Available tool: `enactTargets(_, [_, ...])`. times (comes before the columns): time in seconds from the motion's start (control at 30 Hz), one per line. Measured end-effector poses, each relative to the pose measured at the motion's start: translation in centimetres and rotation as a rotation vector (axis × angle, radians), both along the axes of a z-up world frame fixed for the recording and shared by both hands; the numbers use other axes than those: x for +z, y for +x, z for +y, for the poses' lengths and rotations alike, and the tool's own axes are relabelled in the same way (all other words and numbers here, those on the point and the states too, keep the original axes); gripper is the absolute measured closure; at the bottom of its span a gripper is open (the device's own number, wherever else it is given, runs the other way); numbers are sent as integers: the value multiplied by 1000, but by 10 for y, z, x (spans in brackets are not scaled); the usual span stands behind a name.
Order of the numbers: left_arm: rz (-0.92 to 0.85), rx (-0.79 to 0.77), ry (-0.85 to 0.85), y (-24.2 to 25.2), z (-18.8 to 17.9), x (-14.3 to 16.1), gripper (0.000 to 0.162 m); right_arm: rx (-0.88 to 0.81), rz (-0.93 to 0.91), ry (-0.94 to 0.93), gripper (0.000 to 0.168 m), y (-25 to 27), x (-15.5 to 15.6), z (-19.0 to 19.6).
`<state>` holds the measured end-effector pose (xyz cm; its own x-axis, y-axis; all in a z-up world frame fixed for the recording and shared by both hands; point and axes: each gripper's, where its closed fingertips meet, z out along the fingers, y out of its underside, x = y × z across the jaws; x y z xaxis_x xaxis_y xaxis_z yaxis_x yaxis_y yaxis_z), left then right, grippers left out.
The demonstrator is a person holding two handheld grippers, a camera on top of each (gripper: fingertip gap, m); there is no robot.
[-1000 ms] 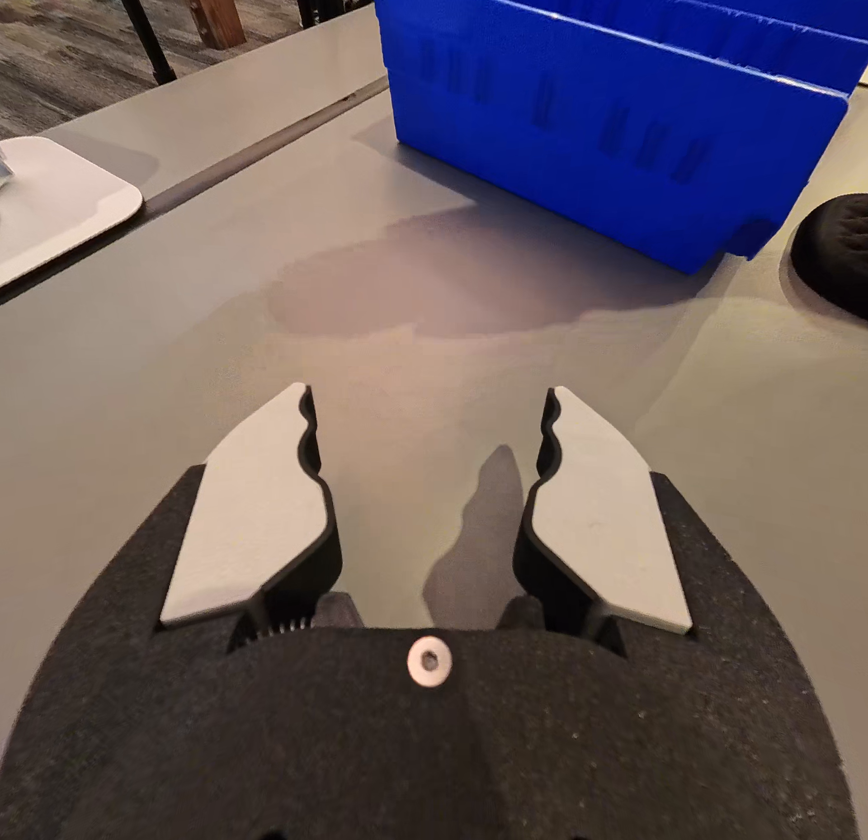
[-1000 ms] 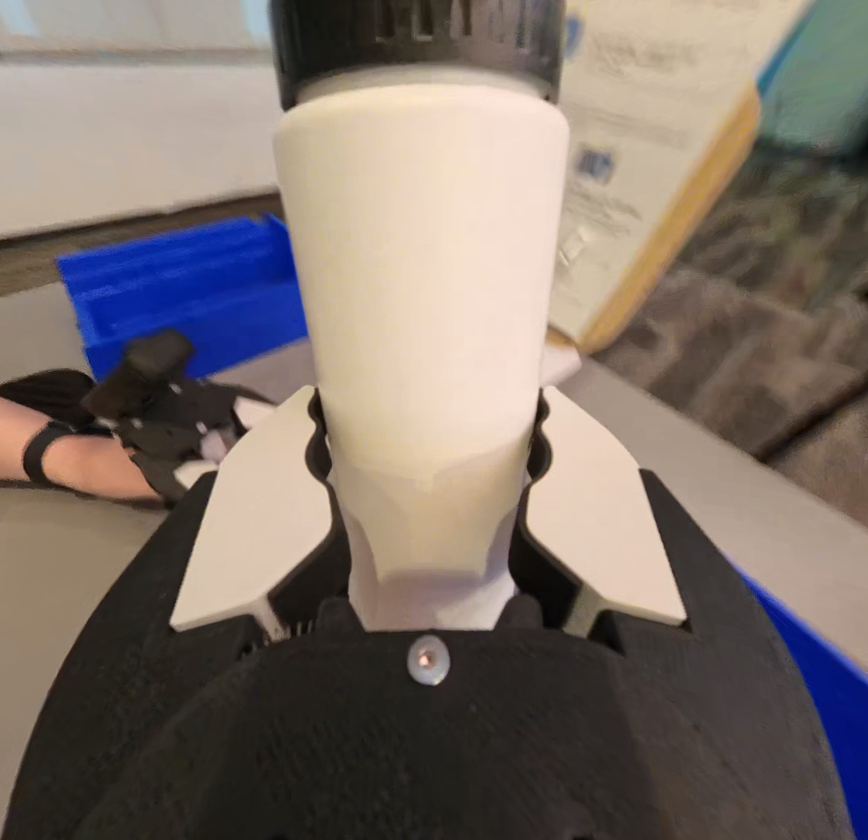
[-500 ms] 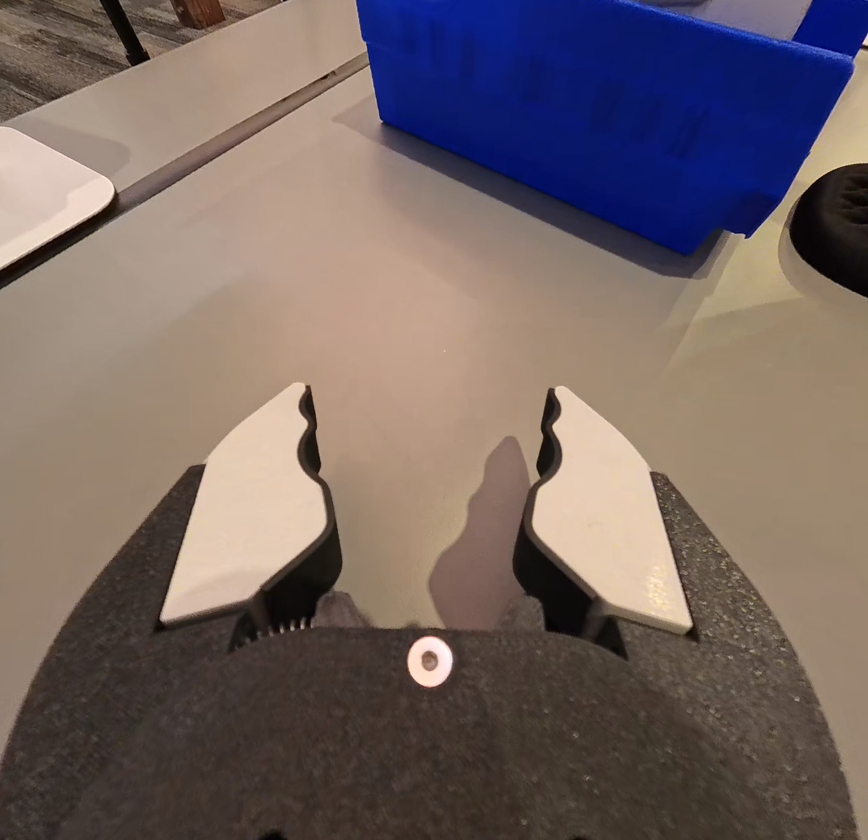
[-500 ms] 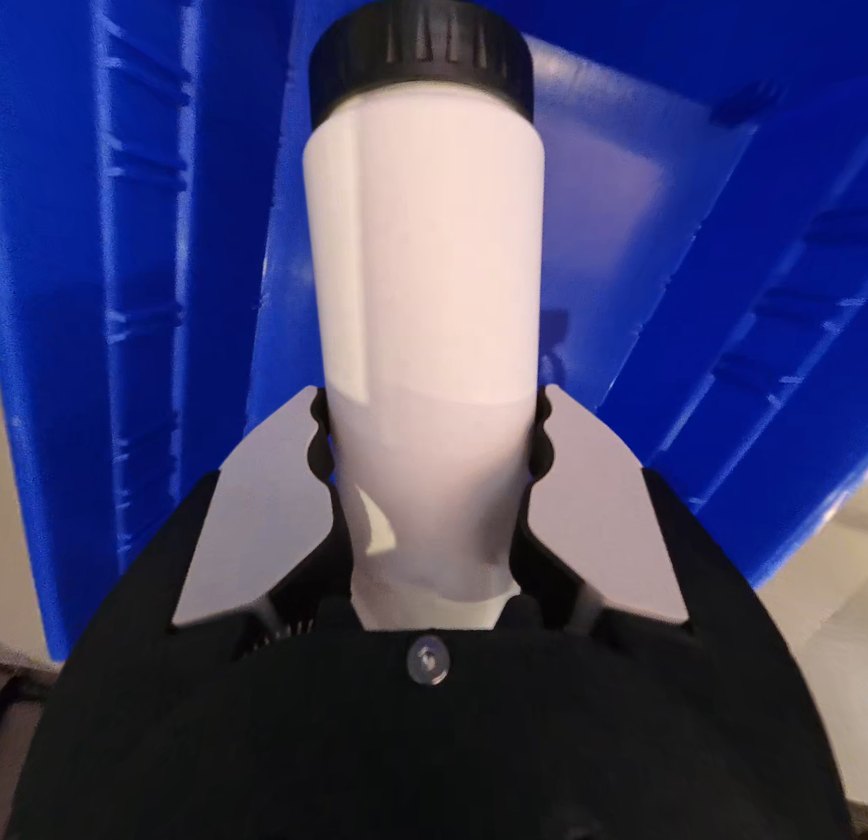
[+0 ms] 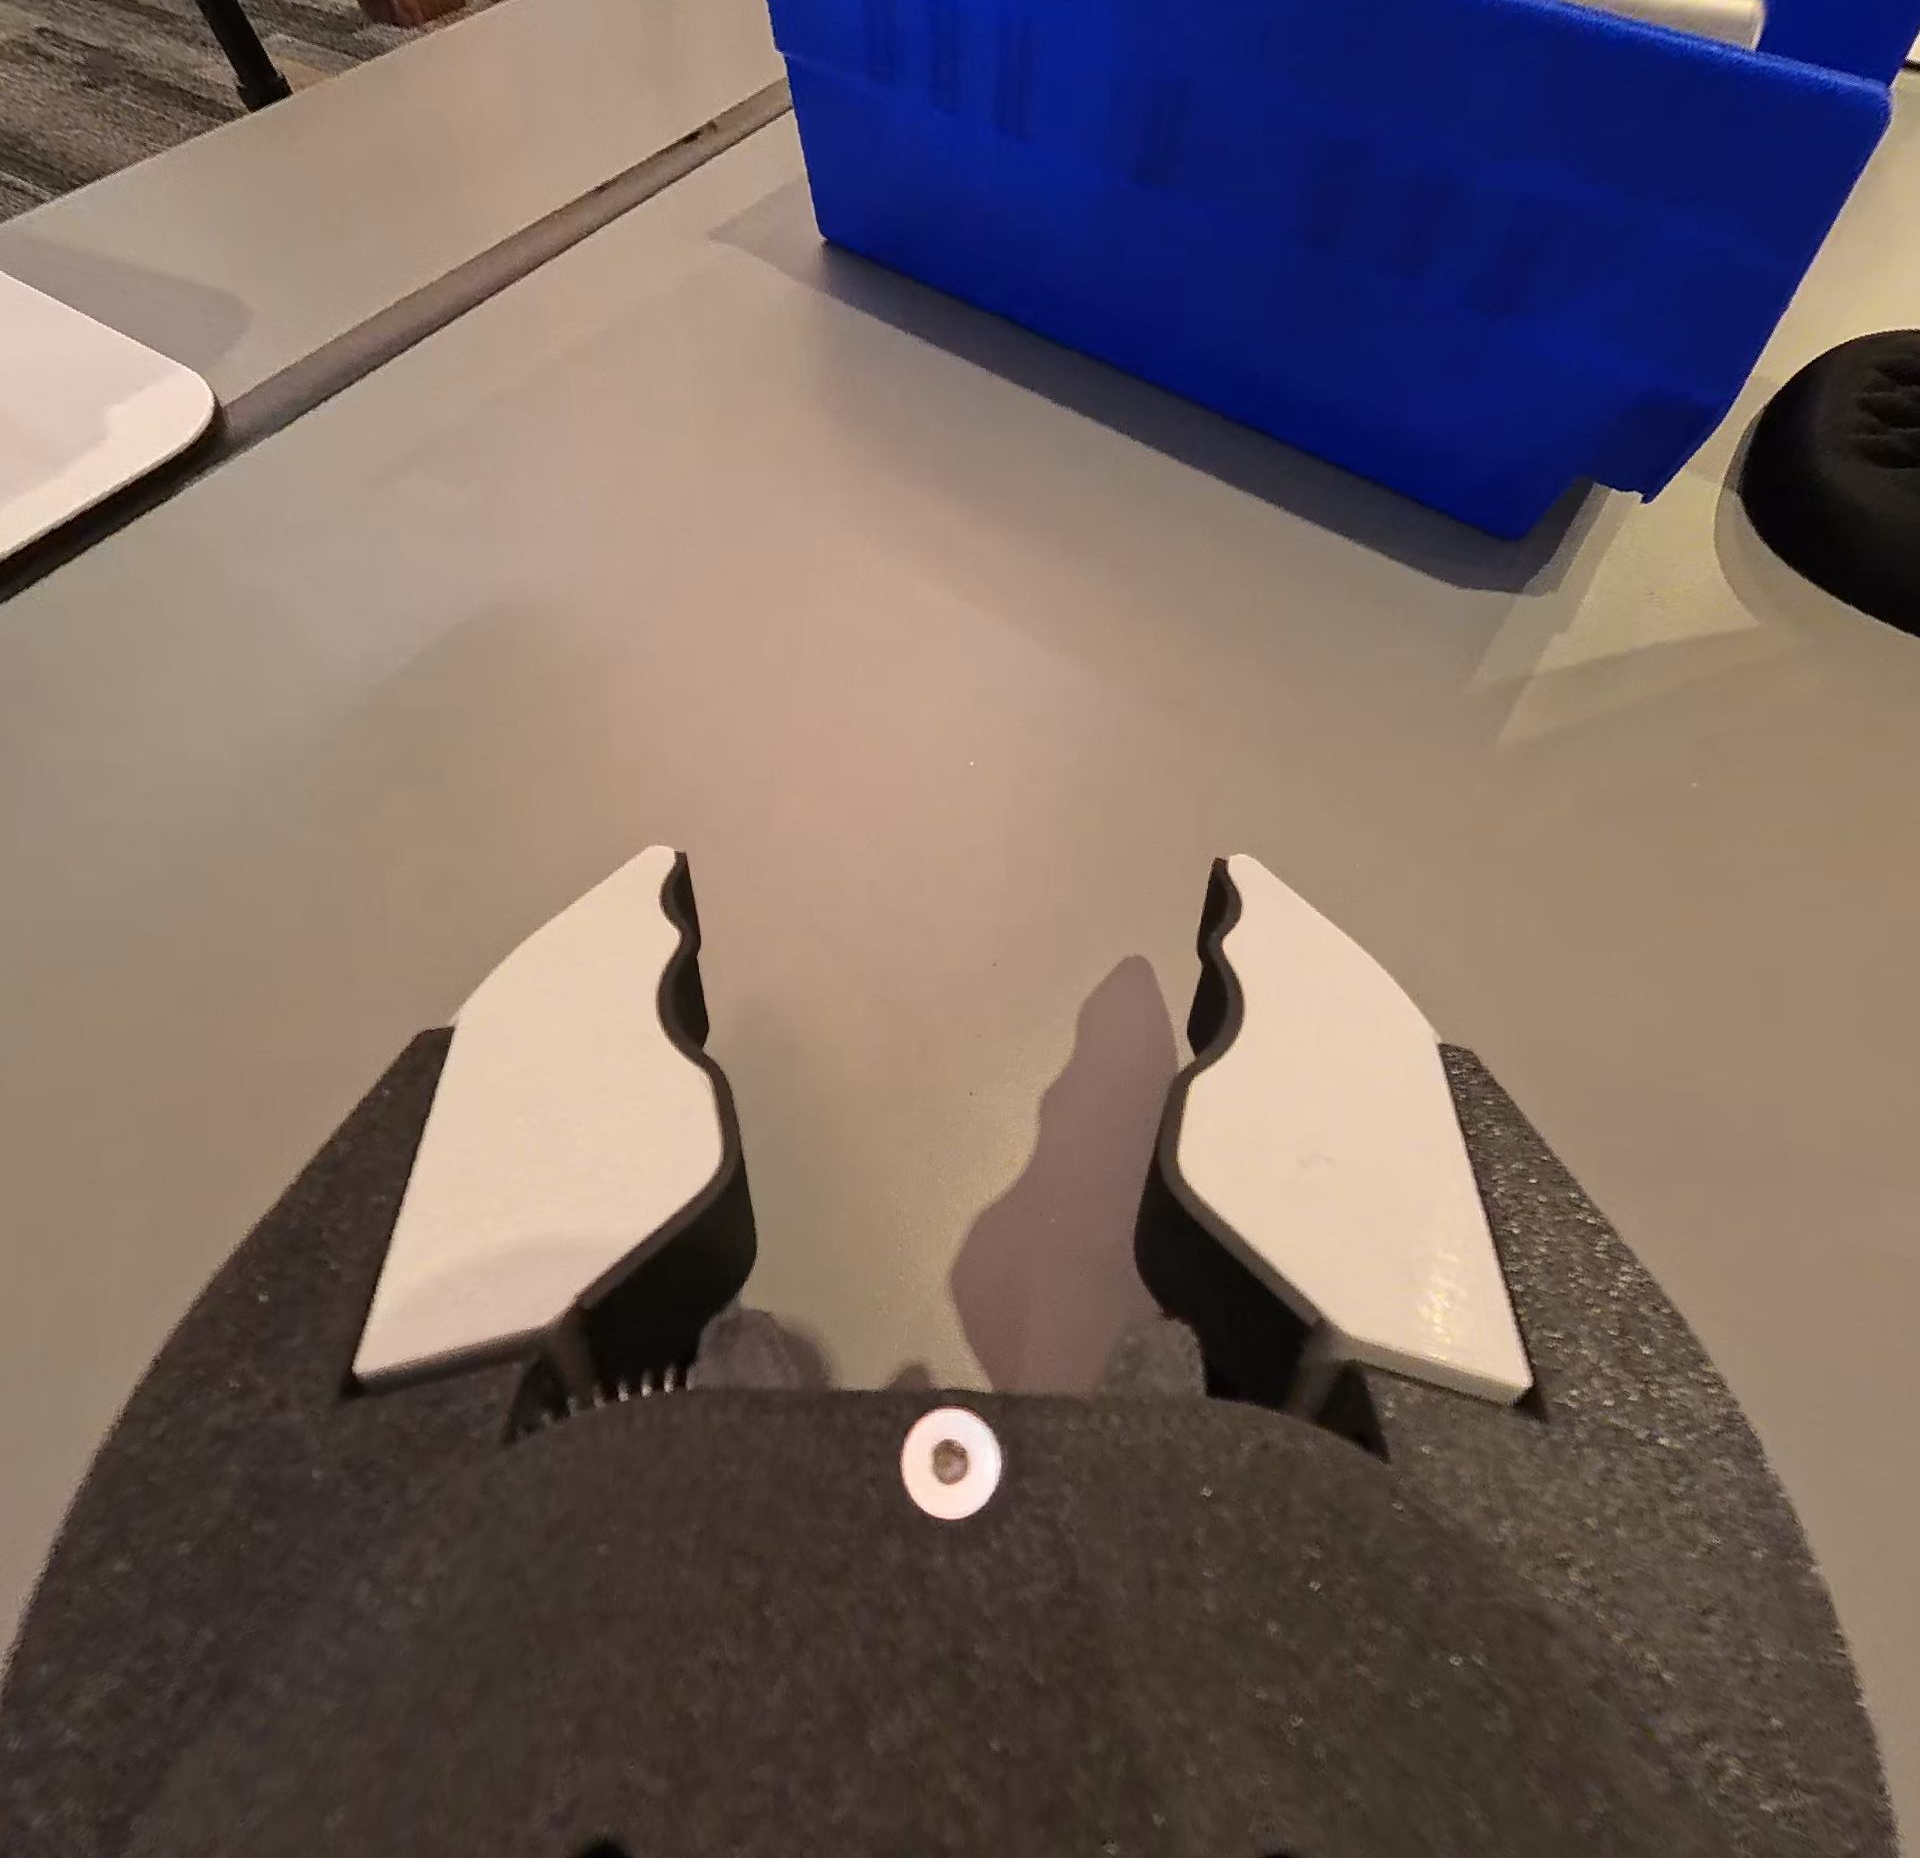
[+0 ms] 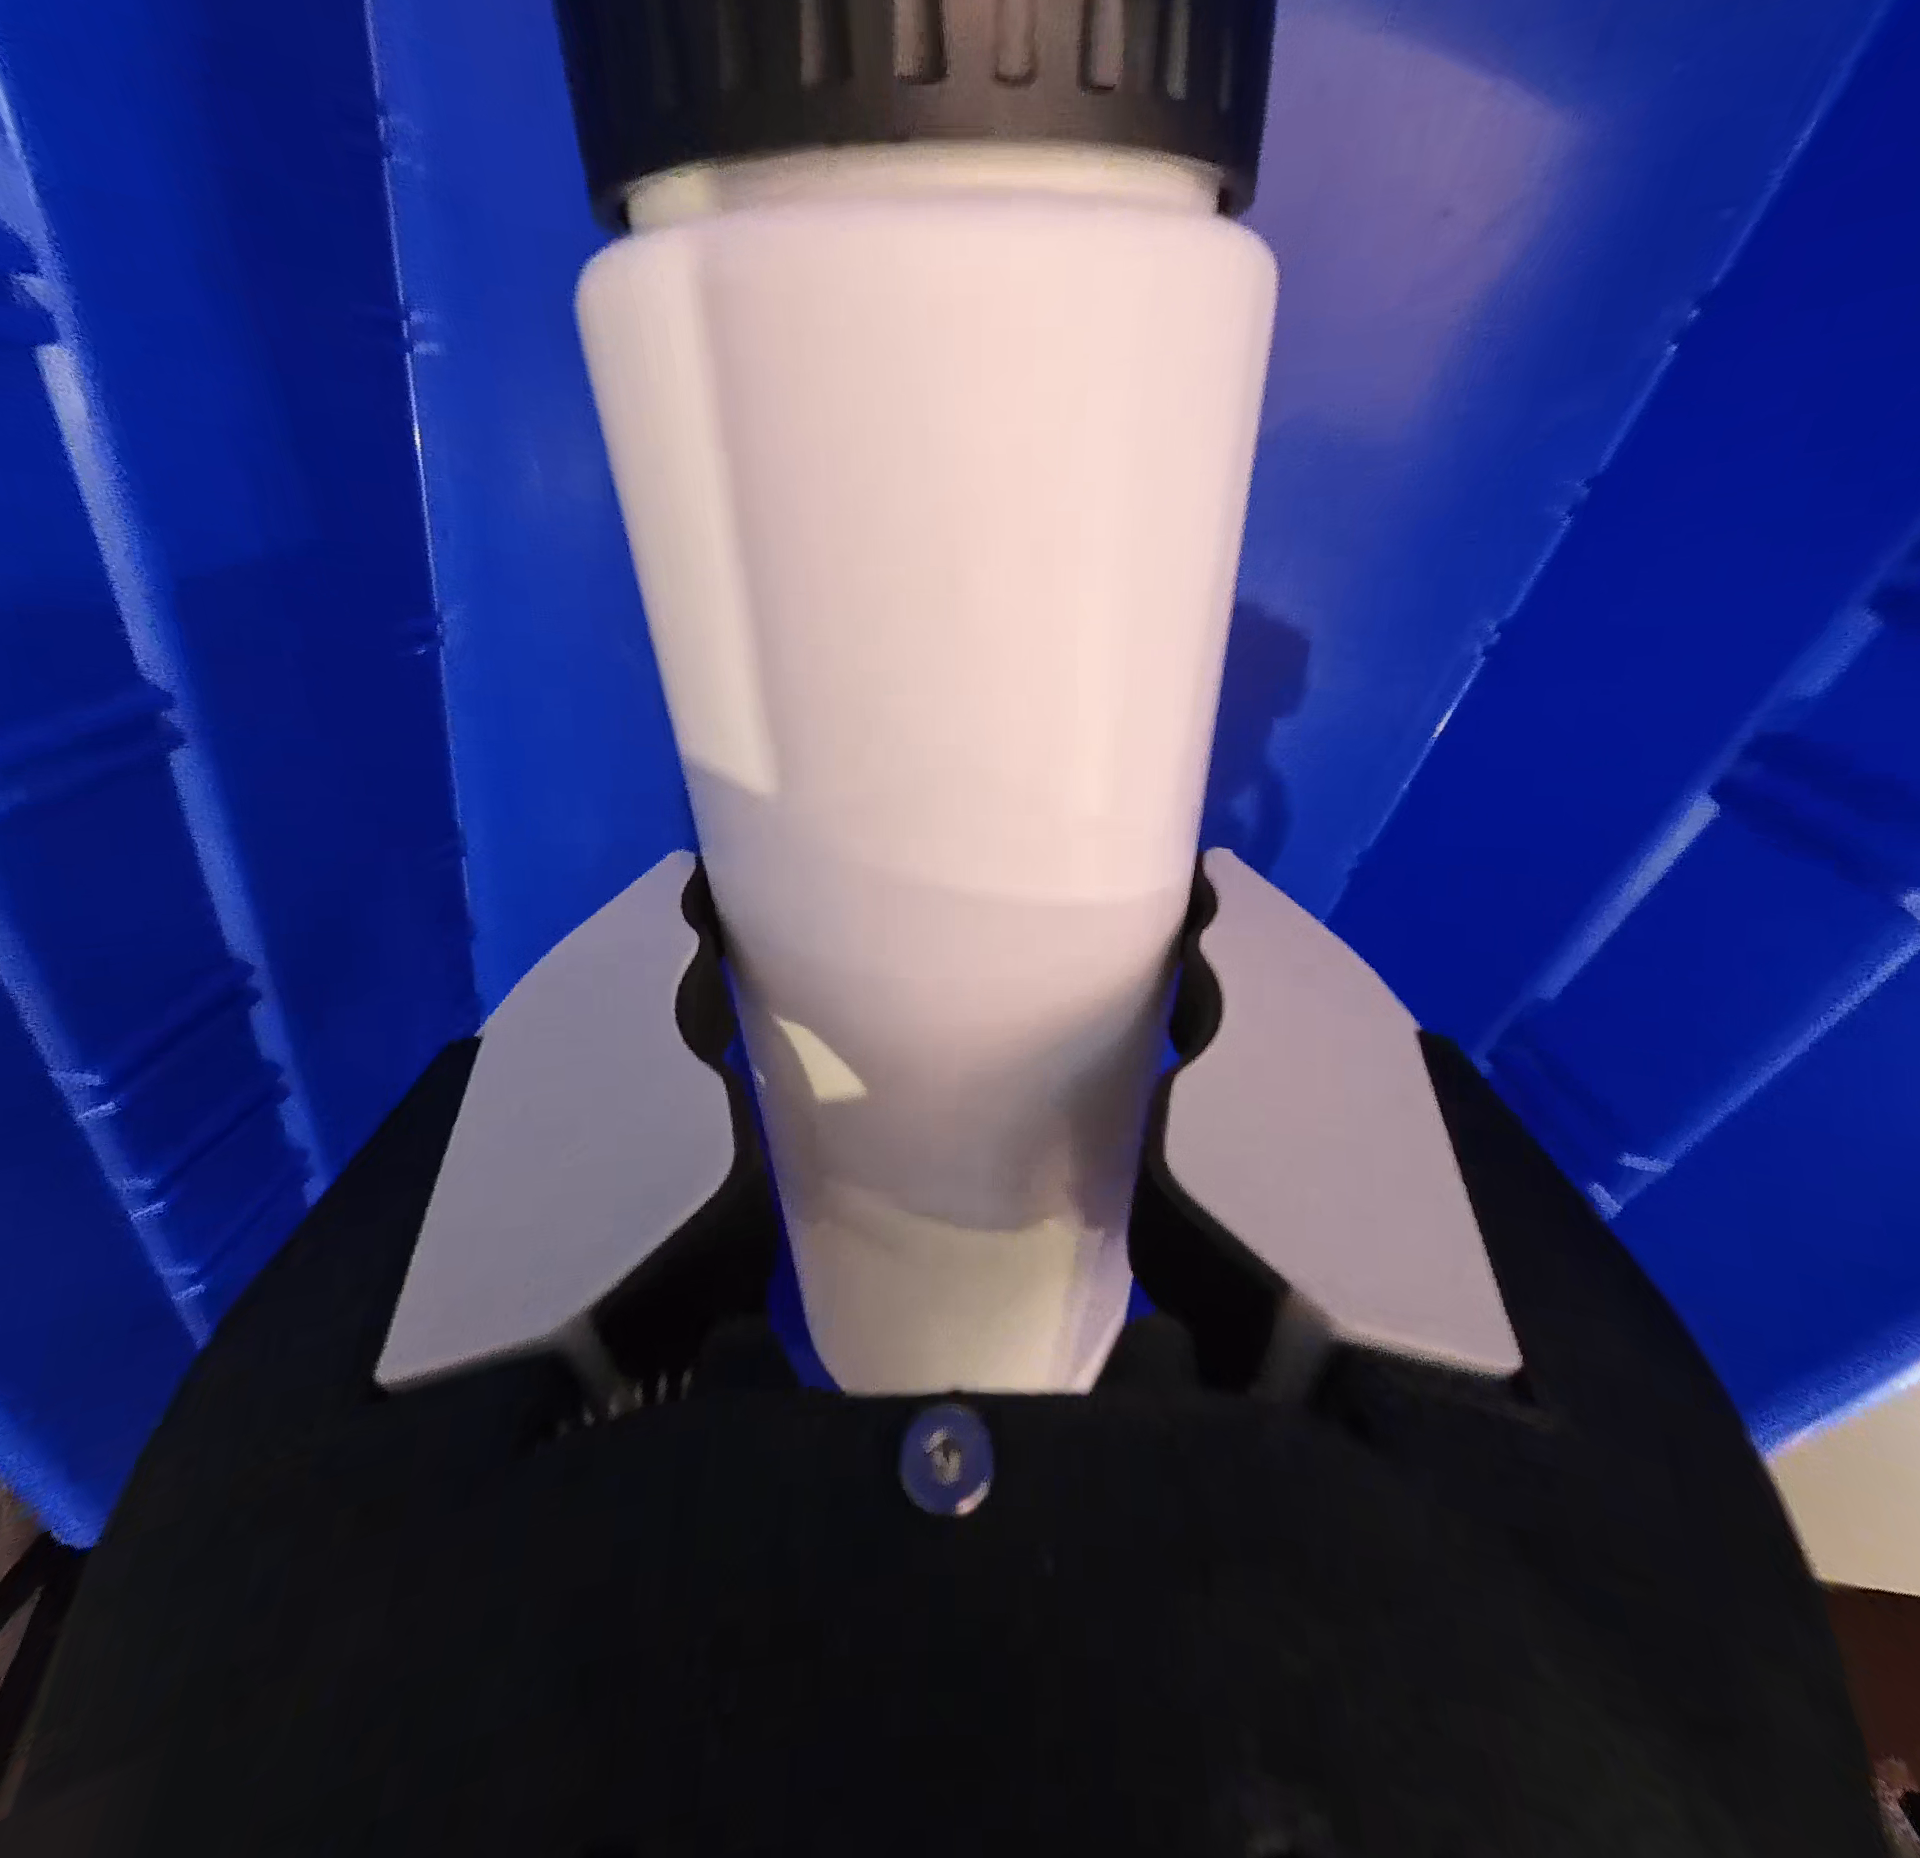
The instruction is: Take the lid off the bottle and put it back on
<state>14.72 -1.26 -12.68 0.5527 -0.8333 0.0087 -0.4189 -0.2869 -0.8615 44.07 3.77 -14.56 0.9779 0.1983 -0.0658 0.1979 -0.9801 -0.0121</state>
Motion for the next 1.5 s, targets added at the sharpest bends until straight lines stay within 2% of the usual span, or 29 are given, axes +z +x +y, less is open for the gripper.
enactTargets(0.13, [15, 13, 20, -4, 5, 10, 69, 33, -11, 35, 84, 1, 10, 2])
enactTargets(0.27, [51, 71, 147, -19, 14, 48, 70, 75, 7, 234, 81, -5, 51, 14])
enactTargets(0.43, [298, 264, 296, -72, 34, 96, 73, 47, 8, 598, 81, 5, 121, 34])
enactTargets(0.5, [451, 354, 342, -101, 39, 109, 78, -18, -18, 687, 81, 26, 134, 40])
enactTargets(0.67, [841, 629, 525, -178, 50, 140, 82, -192, -43, 548, 82, 88, 101, 27])
enactTargets(0.77, [876, 661, 512, -188, 52, 139, 81, -242, 22, 462, 82, 101, 80, 20])
enactTargets(0.93, [987, 719, 499, -208, 54, 138, 80, -231, 70, 331, 83, 96, 51, 14])
enactTargets(1.0, [1018, 718, 493, -213, 55, 136, 81, -232, 86, 290, 89, 92, 44, 13])
enactTargets(1.1, [1035, 703, 468, -215, 55, 130, 81, -242, 89, 275, 116, 92, 42, 12])
enactTargets(1.2, [1059, 701, 450, -219, 56, 126, 83, -221, 67, 193, 125, 92, 29, 3])
enactTargets(1.33, [1061, 695, 401, -224, 57, 119, 83, -215, 63, 170, 151, 90, 25, 3])
enactTargets(1.5, [1024, 722, 366, -235, 55, 125, 83, -209, 51, 165, 155, 89, 24, 4])
